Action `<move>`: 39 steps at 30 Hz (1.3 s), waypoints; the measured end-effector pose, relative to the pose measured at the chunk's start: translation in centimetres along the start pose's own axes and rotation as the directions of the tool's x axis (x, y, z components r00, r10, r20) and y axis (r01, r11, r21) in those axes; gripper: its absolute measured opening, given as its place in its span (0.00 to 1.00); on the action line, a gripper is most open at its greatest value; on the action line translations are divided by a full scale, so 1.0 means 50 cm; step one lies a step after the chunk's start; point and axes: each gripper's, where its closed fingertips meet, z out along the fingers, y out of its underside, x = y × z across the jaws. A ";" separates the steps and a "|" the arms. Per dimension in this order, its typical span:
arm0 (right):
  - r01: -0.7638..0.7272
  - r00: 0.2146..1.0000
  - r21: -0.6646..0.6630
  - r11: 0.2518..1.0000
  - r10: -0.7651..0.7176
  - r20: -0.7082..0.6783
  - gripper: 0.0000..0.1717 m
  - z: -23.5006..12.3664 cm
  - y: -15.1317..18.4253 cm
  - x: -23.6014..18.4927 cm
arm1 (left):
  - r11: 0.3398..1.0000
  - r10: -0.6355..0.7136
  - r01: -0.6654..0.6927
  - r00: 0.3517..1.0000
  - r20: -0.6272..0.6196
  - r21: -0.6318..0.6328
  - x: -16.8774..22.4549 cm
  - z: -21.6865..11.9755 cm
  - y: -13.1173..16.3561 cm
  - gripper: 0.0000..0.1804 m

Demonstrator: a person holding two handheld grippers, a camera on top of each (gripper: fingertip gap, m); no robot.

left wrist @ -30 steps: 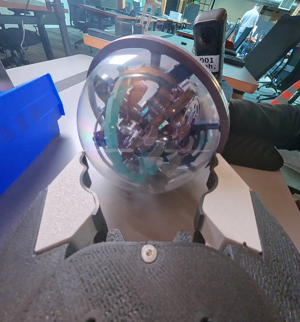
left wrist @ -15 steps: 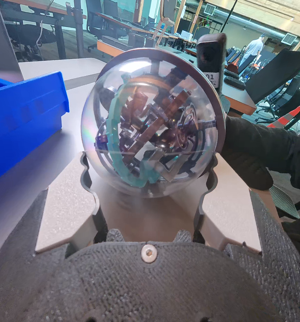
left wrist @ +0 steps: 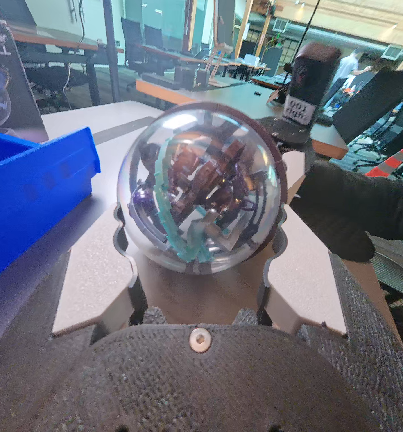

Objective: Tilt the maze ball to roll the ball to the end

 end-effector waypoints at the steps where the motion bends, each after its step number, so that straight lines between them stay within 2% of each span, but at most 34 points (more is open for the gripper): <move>1: -0.013 1.000 -0.009 1.000 0.013 0.011 0.81 0.001 0.009 -0.001 | 1.000 0.002 -0.002 1.000 -0.018 0.018 0.003 -0.006 -0.006 0.70; 4: -0.046 0.998 -0.013 0.999 0.046 0.033 0.80 0.004 0.023 -0.003 | 1.000 0.003 -0.002 0.999 -0.049 0.026 -0.003 -0.022 -0.001 0.71; 8: -0.077 0.996 -0.007 0.997 0.077 0.047 0.79 0.004 0.023 -0.003 | 0.994 -0.085 0.079 0.993 -0.076 -0.074 -0.022 -0.015 0.050 0.78; 11: -0.116 0.990 -0.013 0.993 0.116 0.078 0.79 0.005 0.026 -0.012 | 0.990 -0.084 0.072 0.991 -0.102 -0.119 -0.008 0.006 0.070 0.76; 16: -0.151 0.981 -0.072 0.986 0.159 0.113 0.77 0.006 0.048 -0.025 | 0.995 -0.015 0.008 0.997 -0.072 -0.096 -0.002 0.004 0.055 0.77; 19: -0.112 0.982 -0.123 0.986 0.129 0.139 0.76 0.007 0.067 -0.035 | 0.996 -0.005 -0.001 0.998 -0.064 -0.085 0.001 -0.005 0.047 0.77; 21: -0.072 0.982 -0.137 0.988 0.094 0.163 0.80 -0.005 0.070 -0.038 | 0.997 -0.014 0.010 0.998 -0.058 -0.073 0.000 -0.007 0.043 0.77; 24: -0.117 0.981 -0.021 0.993 0.119 0.157 0.82 -0.041 0.016 -0.015 | 0.998 0.001 -0.005 0.999 -0.050 -0.066 -0.001 -0.008 0.037 0.76; 27: -0.131 0.988 0.141 0.981 0.117 0.102 0.79 -0.076 -0.054 0.013 | 0.997 0.044 -0.047 0.998 -0.050 -0.059 0.004 -0.007 0.027 0.76; 29: -0.106 0.992 0.204 0.973 0.090 0.083 0.76 -0.079 -0.077 0.009 | 0.995 0.081 -0.084 0.995 -0.059 -0.052 0.011 -0.006 0.019 0.76; 36: -0.041 0.992 0.060 0.997 0.034 0.119 0.73 -0.025 -0.006 -0.029 | 0.986 0.160 -0.162 0.985 -0.062 -0.028 0.022 -0.010 0.001 0.74; 39: -0.043 0.991 0.042 0.998 0.037 0.131 0.70 -0.019 0.006 -0.037 | 0.988 0.153 -0.152 0.986 -0.061 0.026 0.022 -0.033 -0.022 0.70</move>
